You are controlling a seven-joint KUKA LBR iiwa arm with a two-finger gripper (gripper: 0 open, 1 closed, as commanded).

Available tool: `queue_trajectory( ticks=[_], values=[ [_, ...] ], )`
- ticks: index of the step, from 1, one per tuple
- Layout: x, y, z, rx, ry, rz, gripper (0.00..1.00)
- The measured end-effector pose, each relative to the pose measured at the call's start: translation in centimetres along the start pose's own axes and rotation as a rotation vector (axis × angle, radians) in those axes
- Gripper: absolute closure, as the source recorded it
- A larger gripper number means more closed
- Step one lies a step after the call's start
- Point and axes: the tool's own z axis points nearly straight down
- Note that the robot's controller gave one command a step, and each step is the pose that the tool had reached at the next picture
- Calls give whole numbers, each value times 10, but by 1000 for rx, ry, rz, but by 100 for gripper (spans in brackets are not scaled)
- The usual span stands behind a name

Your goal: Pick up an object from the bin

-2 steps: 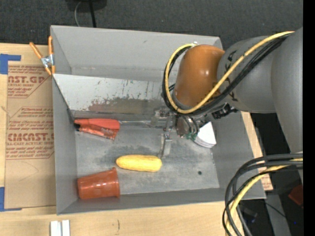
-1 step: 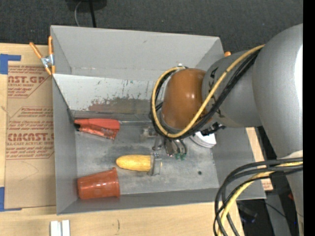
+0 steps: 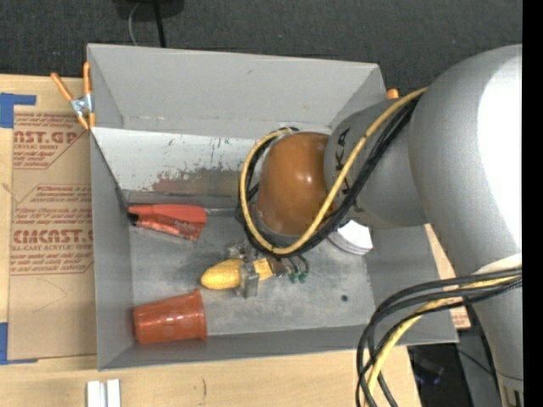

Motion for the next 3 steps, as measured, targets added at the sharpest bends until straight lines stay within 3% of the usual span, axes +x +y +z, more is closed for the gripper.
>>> queue_trajectory(
  ticks=[1, 2, 3],
  values=[
    [0, 0, 0, 0, 0, 0, 100],
    [-2, -9, -118, 0, -2, -2, 100],
    [-2, -9, -118, 0, -2, -2, 100]
  ],
)
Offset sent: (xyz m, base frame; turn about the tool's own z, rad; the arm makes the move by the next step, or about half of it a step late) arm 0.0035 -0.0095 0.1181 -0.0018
